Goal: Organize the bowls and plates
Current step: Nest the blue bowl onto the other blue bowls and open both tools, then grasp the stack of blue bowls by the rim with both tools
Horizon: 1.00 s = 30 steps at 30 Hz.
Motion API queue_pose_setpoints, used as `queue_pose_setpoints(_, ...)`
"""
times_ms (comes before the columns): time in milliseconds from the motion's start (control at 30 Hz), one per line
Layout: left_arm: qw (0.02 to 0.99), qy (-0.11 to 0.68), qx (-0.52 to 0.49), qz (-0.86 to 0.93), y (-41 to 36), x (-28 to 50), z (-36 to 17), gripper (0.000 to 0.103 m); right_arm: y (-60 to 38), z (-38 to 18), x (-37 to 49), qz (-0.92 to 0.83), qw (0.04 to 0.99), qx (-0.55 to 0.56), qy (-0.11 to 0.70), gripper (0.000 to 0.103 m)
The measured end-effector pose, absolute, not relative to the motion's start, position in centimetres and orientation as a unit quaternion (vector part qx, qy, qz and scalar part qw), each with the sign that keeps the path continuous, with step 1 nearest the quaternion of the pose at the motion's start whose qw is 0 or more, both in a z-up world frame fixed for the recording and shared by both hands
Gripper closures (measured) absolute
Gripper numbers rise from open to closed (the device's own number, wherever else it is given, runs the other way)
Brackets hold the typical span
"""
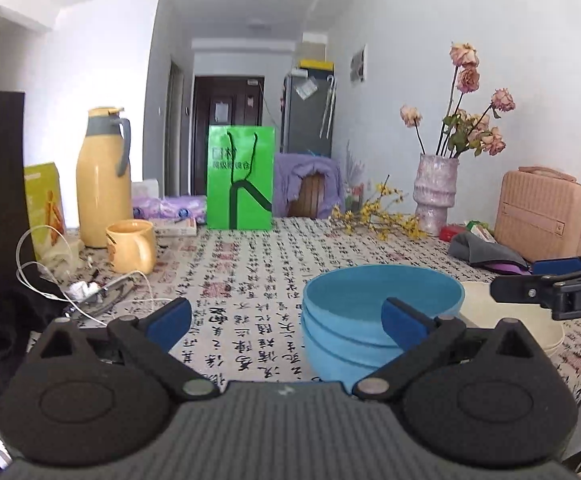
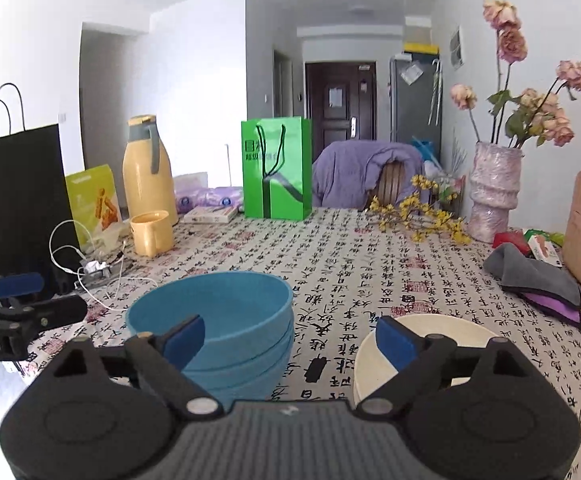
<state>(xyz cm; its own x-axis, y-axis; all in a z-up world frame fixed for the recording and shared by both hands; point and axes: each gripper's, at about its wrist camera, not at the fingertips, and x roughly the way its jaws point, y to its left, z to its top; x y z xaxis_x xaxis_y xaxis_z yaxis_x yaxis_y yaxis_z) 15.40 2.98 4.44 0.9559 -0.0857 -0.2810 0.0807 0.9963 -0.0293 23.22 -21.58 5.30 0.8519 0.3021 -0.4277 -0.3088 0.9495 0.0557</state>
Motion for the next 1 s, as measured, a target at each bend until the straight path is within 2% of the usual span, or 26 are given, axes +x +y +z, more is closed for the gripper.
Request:
queue_pose_setpoints(300, 0.994, 0.111, -0.014, -0.020, 3.9, 8.6, 1.5, 0.000, -21.4, 2.2, 15.3, 0.145, 0.973, 0.006, 0.180, 0.010)
queue_pose_setpoints(467, 0.990, 0.137, -0.015, 0.002, 4.8, 5.9, -0.5, 0.000, -21.2, 0.1, 11.6, 0.137, 0.978, 0.007, 0.159, 0.009)
queue_pose_setpoints(700, 0.991, 0.135, -0.011, -0.003, 4.8, 5.4, -0.5, 0.000, -19.1, -2.4, 8.8, 0.168, 0.973, -0.017, 0.159, 0.009)
queue_pose_setpoints(1000, 0.990, 0.139, -0.010, -0.009, 4.9, 5.6, -0.6, 0.000, -19.1, -2.3, 8.9, 0.161, 0.974, -0.005, 0.159, 0.009)
